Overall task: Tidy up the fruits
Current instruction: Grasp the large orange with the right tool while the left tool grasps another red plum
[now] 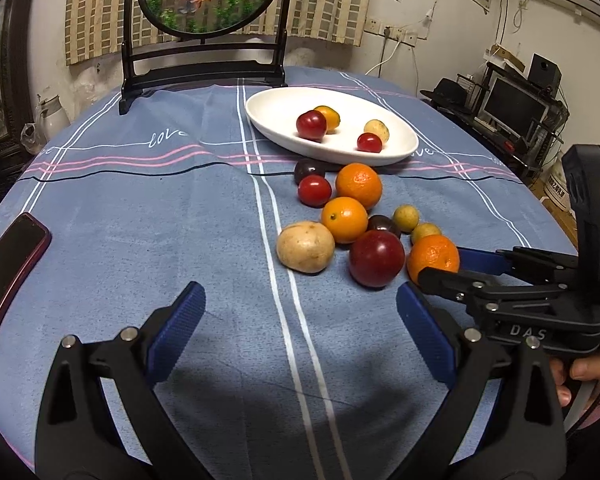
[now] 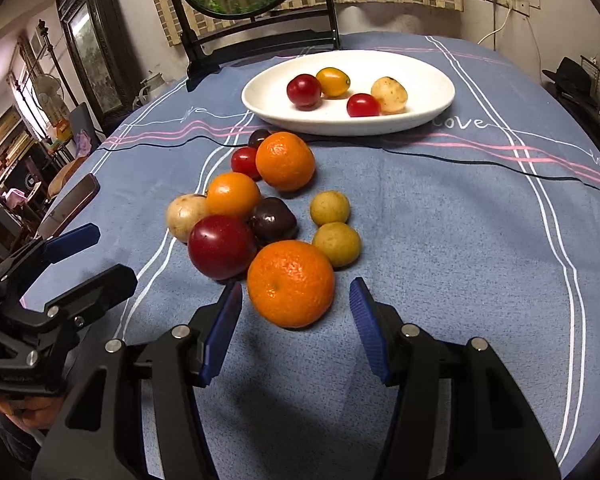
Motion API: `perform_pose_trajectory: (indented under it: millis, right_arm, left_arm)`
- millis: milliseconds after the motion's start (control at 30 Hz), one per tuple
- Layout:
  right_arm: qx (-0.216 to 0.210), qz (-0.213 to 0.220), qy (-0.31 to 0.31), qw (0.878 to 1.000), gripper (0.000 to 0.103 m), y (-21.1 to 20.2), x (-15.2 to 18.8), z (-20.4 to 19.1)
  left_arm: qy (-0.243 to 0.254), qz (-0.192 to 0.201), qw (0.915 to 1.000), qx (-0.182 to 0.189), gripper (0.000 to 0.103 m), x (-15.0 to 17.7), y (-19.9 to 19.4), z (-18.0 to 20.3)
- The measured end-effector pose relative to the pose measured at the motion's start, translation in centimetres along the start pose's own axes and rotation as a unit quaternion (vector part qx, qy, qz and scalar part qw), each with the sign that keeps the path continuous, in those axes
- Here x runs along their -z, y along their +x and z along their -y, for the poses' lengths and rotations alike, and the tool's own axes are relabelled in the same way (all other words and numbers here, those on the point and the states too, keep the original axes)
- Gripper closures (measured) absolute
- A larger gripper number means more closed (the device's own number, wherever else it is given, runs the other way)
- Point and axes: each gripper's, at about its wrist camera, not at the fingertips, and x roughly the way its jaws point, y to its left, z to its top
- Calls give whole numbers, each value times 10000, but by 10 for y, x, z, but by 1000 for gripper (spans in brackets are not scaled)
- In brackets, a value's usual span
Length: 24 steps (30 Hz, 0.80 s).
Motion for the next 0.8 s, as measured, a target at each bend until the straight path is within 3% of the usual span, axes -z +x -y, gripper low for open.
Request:
perform_pose_trajectory:
  millis: [533, 800]
  right_arm:
    - [249, -69, -88, 9996, 59, 6, -3, -8]
    - [-176, 269, 507, 9982, 59, -12, -1, 26]
  left_arm:
    - [-8, -43, 10000, 21, 5, 1, 0, 1]
    - [65, -49, 9999, 75, 5, 2, 0, 3]
